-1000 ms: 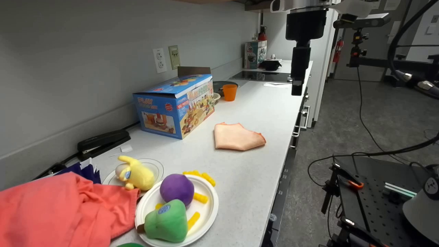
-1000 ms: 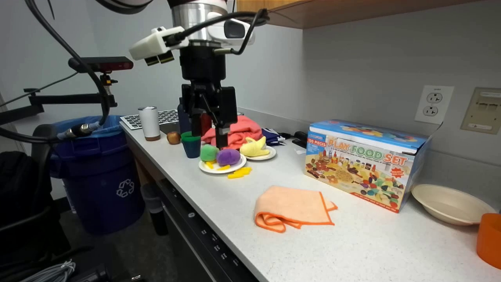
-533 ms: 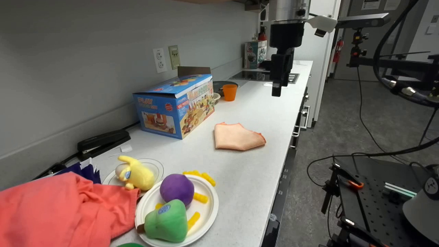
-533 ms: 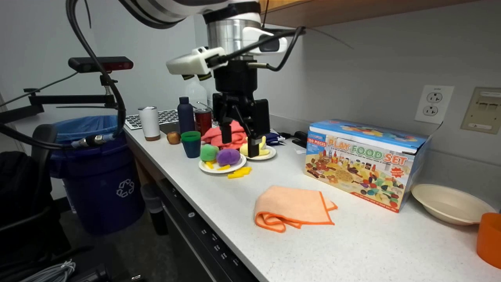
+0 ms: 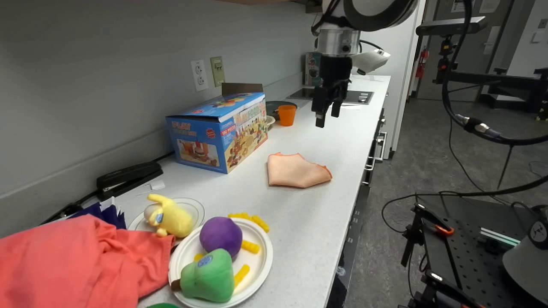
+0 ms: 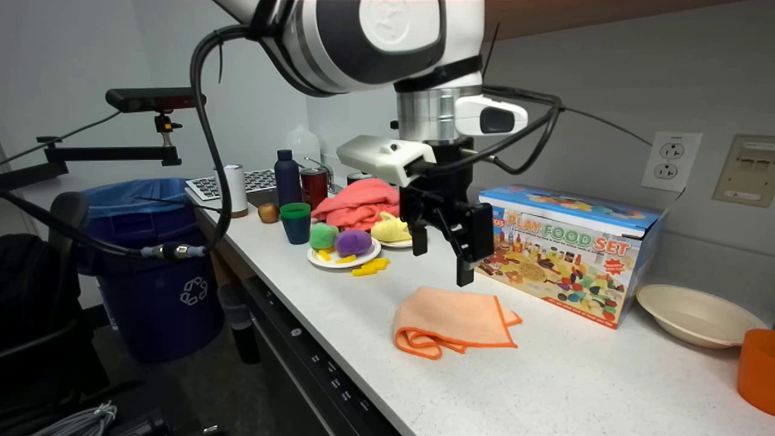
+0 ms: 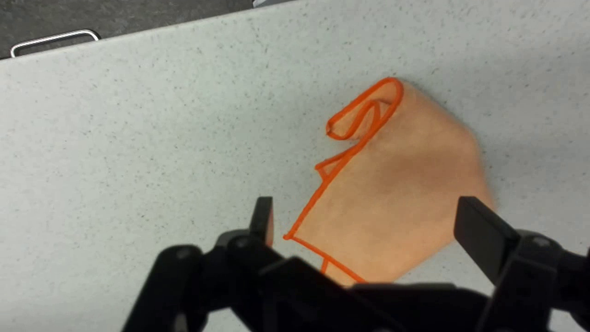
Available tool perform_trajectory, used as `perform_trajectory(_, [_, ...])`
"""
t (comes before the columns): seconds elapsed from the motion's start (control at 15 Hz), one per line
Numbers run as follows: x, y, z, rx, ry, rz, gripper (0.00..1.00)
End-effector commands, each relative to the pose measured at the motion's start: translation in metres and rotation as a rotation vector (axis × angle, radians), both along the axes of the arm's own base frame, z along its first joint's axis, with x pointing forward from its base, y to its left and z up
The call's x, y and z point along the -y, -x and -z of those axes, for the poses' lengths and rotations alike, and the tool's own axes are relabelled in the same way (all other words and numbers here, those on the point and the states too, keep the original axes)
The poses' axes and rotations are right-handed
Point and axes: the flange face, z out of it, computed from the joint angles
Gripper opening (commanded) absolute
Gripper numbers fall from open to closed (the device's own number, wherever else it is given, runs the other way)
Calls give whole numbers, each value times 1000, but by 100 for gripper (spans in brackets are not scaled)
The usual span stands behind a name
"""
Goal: Unfold the orange cloth
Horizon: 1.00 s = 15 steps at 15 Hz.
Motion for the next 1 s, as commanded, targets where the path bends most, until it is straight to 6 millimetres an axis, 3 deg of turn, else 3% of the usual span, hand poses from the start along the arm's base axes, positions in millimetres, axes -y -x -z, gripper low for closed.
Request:
perform_trajectory(0.0, [15, -27, 13, 4, -1, 67, 100])
perform_trajectory(0.07, [10, -11, 10, -2, 1, 31, 100])
perform_trajectory(0.6, [17, -26, 18, -5, 21, 44, 100])
perform_trajectory(0.93, [29, -42, 38, -24, 19, -28, 100])
